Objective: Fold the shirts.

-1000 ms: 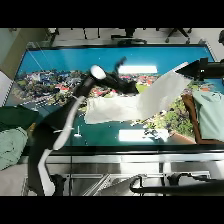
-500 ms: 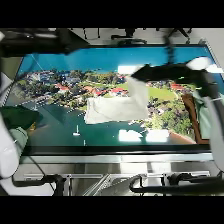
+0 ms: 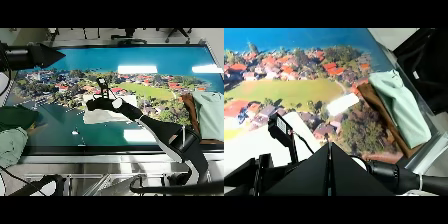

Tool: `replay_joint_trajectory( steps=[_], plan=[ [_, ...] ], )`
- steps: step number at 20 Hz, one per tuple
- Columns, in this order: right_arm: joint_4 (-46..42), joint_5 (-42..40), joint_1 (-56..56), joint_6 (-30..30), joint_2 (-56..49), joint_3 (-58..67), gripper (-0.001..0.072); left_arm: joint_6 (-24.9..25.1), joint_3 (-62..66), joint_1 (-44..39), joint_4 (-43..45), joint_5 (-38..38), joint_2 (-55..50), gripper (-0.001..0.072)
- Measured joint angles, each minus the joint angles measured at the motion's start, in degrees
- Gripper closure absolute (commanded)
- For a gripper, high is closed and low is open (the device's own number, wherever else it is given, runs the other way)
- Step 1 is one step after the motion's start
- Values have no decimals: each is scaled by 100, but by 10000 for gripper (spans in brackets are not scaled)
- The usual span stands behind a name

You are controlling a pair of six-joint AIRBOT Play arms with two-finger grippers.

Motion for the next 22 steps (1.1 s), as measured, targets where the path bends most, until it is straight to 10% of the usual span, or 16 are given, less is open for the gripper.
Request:
replay_joint_trajectory(
  steps=[6, 9, 14, 22],
  plan=[
    [-634, 999, -1058, 157, 778, 4, 276, 162, -293, 28, -11, 4, 63, 692],
    [-1364, 2151, -2122, 863, 1154, 4, 118, 184, -321, 28, -11, -4, 68, 692],
    [-2319, 3936, -3622, 1974, 1102, 0, 118, 188, -334, 28, -13, -90, 68, 692],
    [-2269, 4806, -3676, 2162, 186, 0, 123, 203, -337, 28, -15, -111, 68, 692]
  ],
)
